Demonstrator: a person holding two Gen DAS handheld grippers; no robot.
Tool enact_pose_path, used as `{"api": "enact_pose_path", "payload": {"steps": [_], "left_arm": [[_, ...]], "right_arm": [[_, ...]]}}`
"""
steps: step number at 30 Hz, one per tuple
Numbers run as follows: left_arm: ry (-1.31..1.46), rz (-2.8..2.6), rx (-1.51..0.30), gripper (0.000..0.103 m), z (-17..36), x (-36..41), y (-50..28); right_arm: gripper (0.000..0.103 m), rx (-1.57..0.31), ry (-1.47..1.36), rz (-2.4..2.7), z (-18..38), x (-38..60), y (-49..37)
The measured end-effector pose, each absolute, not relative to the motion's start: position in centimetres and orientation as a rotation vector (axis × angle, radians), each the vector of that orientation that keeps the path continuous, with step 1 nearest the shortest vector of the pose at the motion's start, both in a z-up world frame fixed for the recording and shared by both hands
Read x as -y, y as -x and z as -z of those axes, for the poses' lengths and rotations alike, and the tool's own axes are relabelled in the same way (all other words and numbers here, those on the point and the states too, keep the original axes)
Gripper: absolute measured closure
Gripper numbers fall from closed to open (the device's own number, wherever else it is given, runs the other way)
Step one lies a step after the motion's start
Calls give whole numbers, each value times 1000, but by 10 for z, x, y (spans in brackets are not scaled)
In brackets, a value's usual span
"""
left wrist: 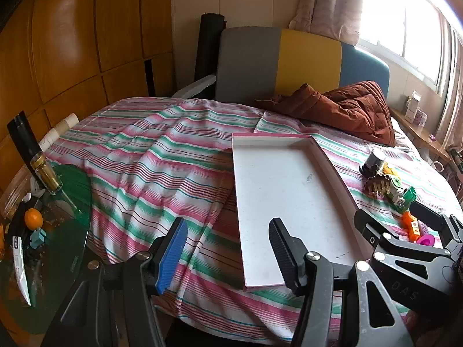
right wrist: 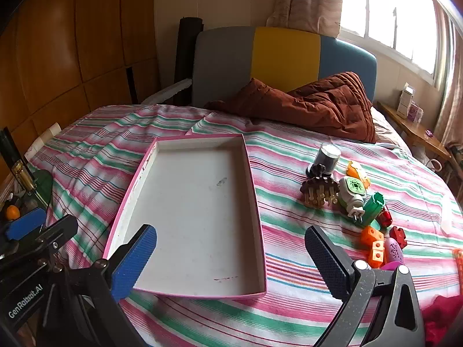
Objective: Organize rigid objects
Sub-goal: 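Grasp the magenta cup-shaped toy with the left gripper while the right gripper approaches the purple egg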
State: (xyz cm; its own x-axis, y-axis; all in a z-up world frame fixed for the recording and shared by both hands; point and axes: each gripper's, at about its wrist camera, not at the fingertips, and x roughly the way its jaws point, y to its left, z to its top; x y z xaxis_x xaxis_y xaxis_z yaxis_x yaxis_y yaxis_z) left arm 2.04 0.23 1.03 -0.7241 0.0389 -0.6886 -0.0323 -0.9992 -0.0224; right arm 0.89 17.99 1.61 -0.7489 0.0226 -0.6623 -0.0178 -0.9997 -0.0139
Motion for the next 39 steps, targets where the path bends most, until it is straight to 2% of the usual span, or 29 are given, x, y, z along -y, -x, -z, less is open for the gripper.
{"api": "enact_pose_path", "payload": {"steps": [12,17,22,26,32,35,39], "left_arm": [[1153,-2737,8,43,0,-6,-17],[1139,-2649,-34,43,2,-18,-16],[1151,-2561,-75,43,7,-41,-8],[1212,-2420,-29,43,13,-60,2],[1209,-2273,-61,43,12,-106,2],[1194,-2168,-98,43,13,-134,-2],[1127,-2081,-174,43,12,-175,-8]], "right_arm": [[0,-77,1096,-2857,-14,-213,-7],[0,-186,1077,-2812,-18,-260,-5],[0,-366,1057,-2709,-23,-336,-7],[0,-498,1008,-2609,-28,-402,-17],[0,-630,931,-2457,-13,-475,-44],[0,-888,900,-2398,-3,-504,-55],[0,-1006,881,-2389,0,-513,-58]]}}
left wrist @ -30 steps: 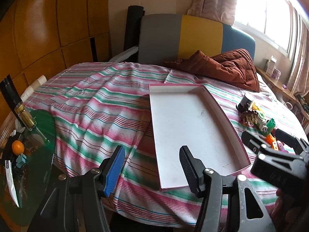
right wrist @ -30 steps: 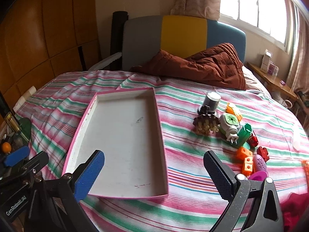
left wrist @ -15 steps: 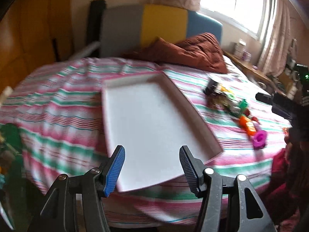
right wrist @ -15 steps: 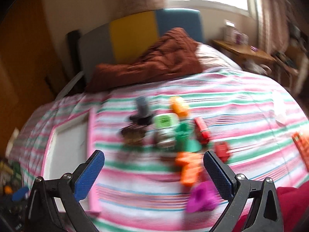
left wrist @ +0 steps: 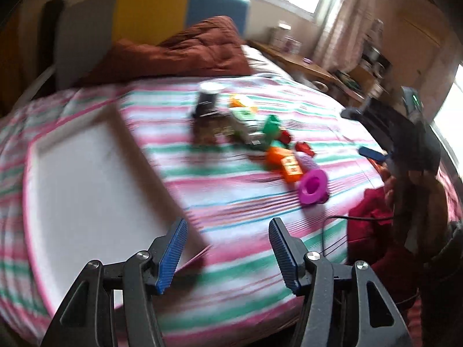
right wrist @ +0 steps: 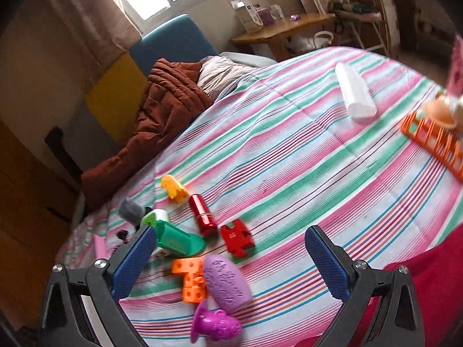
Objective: Organize rigid objects
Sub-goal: 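Grasp the magenta cup-shaped toy with the left gripper while the right gripper approaches the purple egg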
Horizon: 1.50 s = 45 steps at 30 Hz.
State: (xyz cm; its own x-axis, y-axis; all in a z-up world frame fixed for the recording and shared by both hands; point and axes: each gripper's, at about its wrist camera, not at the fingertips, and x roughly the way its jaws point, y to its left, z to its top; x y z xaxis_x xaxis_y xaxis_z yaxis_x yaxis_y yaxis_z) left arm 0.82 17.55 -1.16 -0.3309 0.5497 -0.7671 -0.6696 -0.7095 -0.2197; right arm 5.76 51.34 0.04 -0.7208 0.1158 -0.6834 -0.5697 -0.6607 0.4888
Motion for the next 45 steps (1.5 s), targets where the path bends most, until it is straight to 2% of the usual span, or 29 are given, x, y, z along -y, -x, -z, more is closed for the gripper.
{"api": "enact_pose_path", "payload": {"steps": [6,14,16,17,29,36,39,41,43,44,45], "left_arm": [[1038,-1968,-268,43,18,-237,-11],[1223,-1797,-196,43,37,-279,-13],[1313,-1769,-145,52,46,-285,-8],[1345,-1759,-119,54,49,-288,-5],[1430,-1807,-96,53,67,-328,0],[1327,-1904,-215,53,59,-339,-10],[1305,-1842,-260,70,60,-347,-13],[1268,-1837,-308,71,60,-350,-18],[1248,-1798,-305,76,61,-346,-18],[1256,-1787,-284,81,61,-342,-17],[1273,-1778,-262,89,62,-337,-15]], "right_arm": [[0,-1052,907,-2414,-1,-511,-54],[0,-1077,902,-2414,1,-510,-56],[0,-1084,902,-2425,0,-509,-55],[0,-1084,901,-2432,0,-508,-55],[0,-1115,842,-2470,-7,-510,-62],[0,-1146,865,-2469,-3,-510,-60],[0,-1146,877,-2469,-2,-510,-59],[0,-1130,877,-2470,-2,-508,-59],[0,-1117,877,-2464,-3,-509,-59],[0,-1115,878,-2457,-2,-509,-60],[0,-1115,880,-2448,-1,-510,-60]]}}
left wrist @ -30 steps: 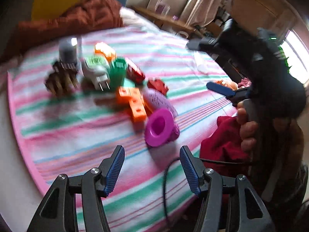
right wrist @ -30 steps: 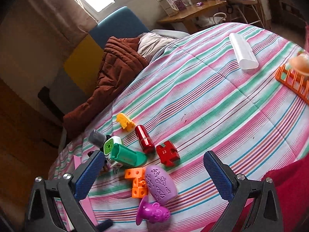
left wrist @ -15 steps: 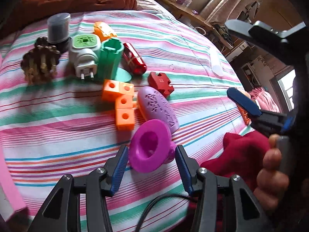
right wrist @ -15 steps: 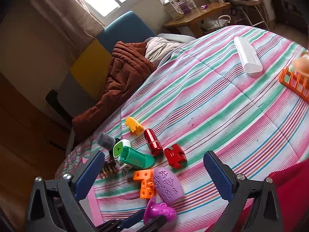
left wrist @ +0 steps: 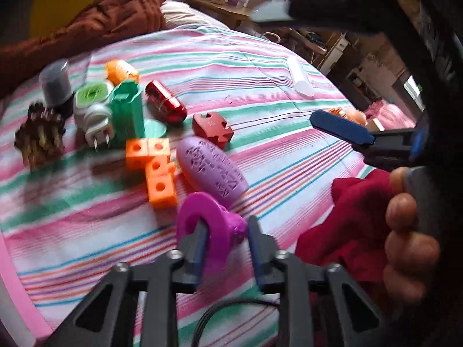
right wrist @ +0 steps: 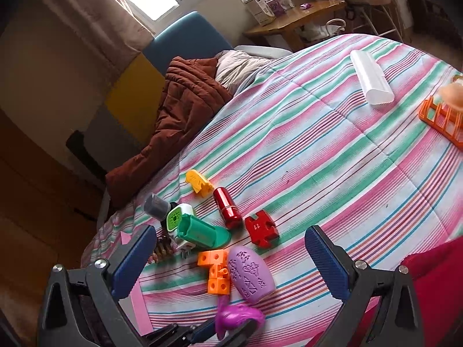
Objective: Organize rigid objects
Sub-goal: 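Grasp the magenta cup-shaped toy with the left gripper while the right gripper approaches the purple egg, then carry the magenta toy into the white tray and open the left gripper while the right grasps the purple egg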
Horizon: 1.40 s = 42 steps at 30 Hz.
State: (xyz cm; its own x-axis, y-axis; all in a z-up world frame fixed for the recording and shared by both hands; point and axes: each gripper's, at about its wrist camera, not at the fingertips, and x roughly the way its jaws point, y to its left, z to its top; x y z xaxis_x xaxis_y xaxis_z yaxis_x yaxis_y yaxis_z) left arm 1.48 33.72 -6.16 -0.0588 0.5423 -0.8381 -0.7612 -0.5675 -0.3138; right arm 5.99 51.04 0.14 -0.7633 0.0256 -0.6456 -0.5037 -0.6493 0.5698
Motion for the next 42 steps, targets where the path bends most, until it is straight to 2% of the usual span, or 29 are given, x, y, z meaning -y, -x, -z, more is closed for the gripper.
{"api": "enact_pose_path", "payload": {"steps": [8,13,15,17,22,24,26,28,36,42], "left_arm": [[1273,-1824,-218,89,58,-286,-14],[1266,-1847,-187,89,53,-261,-16],[1253,-1856,-177,89,50,-250,-18],[1244,-1857,-169,89,48,-247,-20],[1212,-1853,-139,89,40,-230,-24],[1199,-1852,-134,89,38,-229,-25],[1184,-1855,-128,89,35,-224,-26],[1176,-1860,-115,89,33,-218,-27],[1156,-1917,-47,89,18,-189,-18],[1141,-2038,68,89,0,-144,9]], "right_arm": [[0,-1164,1036,-2353,20,-514,-50],[1,-1014,1222,-2368,29,-495,-29],[11,-915,1268,-2371,30,-486,-22],[32,-833,1317,-2365,34,-480,-17],[36,-752,1440,-2336,49,-473,-6],[40,-707,1481,-2319,54,-470,-3],[53,-657,1526,-2295,60,-467,0],[57,-609,1556,-2282,62,-463,3],[58,-445,1590,-2264,67,-452,5],[59,-317,1600,-2273,68,-444,3]]}}
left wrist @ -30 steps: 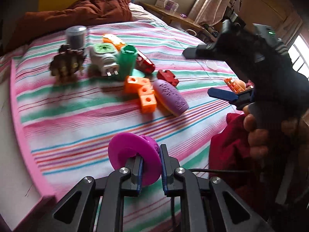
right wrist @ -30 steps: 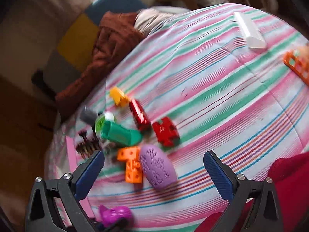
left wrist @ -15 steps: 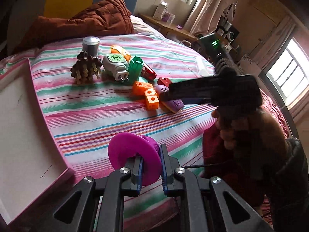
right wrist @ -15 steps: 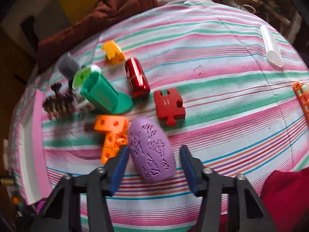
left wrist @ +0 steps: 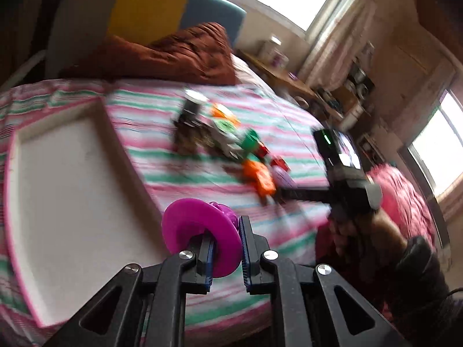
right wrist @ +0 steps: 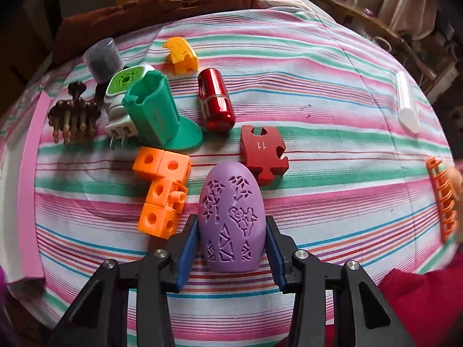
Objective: Organize rigid objects
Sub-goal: 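Carry the magenta toy into the white tray and open the left gripper while the right grasps the purple egg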
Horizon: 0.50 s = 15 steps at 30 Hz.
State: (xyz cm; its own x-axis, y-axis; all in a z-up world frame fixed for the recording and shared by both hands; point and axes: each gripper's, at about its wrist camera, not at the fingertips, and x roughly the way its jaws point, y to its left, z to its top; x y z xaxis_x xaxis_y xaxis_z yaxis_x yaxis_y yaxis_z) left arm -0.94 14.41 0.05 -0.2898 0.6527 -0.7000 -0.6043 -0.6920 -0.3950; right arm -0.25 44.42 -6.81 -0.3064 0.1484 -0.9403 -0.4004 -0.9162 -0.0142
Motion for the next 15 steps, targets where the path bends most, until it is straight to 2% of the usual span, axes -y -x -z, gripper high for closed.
{"api": "enact_pose_path", "payload": {"steps": [8,15], "left_arm": [[1197,-2244,193,89,4,-76,76],[1267,-2358,195,89,27,-50,137]], "right_arm": [[59,-259,1597,-2282,66,-442,8],[59,-236,1591,-2288,66,-426,11]]}}
